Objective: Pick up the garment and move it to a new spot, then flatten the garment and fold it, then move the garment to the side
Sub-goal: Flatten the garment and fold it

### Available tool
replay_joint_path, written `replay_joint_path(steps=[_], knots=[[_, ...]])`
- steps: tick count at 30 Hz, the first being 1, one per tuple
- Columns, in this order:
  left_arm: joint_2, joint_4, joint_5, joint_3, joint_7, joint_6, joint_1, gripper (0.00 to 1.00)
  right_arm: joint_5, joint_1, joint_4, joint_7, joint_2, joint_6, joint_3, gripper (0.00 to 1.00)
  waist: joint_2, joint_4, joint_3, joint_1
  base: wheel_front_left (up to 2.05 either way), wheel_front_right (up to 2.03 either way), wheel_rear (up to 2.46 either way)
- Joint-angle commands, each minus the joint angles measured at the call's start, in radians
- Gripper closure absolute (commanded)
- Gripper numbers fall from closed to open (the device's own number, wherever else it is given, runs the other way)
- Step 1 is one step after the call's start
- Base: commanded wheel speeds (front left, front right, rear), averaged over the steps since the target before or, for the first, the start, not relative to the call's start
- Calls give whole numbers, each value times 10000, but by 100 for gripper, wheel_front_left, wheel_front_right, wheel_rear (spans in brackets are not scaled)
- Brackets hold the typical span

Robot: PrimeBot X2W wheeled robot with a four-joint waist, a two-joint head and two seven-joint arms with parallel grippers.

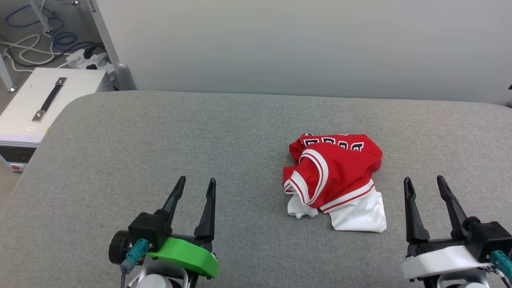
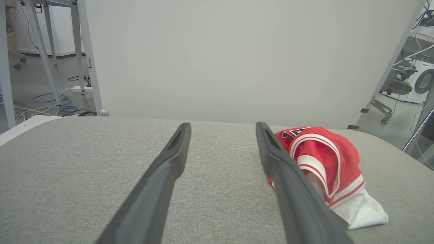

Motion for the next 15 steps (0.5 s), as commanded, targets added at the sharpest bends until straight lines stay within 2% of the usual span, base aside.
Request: replay_joint_path(steps=[1, 15], knots=[[-96, 24, 81, 86, -58, -77, 162, 0, 106, 93, -59, -49, -3, -9, 32, 0, 0, -21, -4, 0, 0, 0, 0], [-329, 312, 24, 193, -59, -453, 83, 0, 20, 62, -109, -49, -3, -9, 64, 0, 0, -149, 81, 0, 0, 0, 0]])
